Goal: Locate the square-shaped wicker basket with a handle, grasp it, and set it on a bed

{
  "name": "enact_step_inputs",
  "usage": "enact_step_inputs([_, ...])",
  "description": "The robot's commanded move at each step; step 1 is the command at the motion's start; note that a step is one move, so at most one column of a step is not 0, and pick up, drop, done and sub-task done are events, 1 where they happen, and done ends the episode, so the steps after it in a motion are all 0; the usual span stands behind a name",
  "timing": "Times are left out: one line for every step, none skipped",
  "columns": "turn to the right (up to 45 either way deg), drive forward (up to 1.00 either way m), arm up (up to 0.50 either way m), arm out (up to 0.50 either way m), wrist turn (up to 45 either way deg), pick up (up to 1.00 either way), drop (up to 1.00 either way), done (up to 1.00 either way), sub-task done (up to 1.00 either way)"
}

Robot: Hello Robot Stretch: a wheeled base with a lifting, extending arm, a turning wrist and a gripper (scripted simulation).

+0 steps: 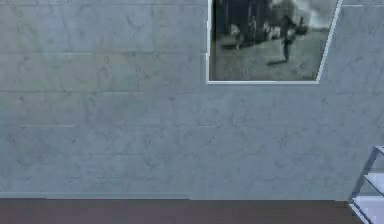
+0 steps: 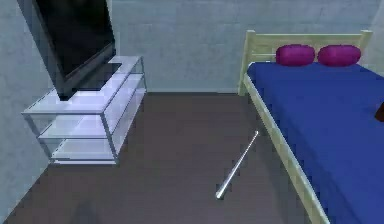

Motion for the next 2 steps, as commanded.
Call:
enact_step_inputs([-45.0,0.00,0.00,0.00,0.0,0.00,0.00,0.00,0.00])
enact_step_inputs([-39.0,0.00,0.00,0.00,0.0,0.00,0.00,0.00,0.00])
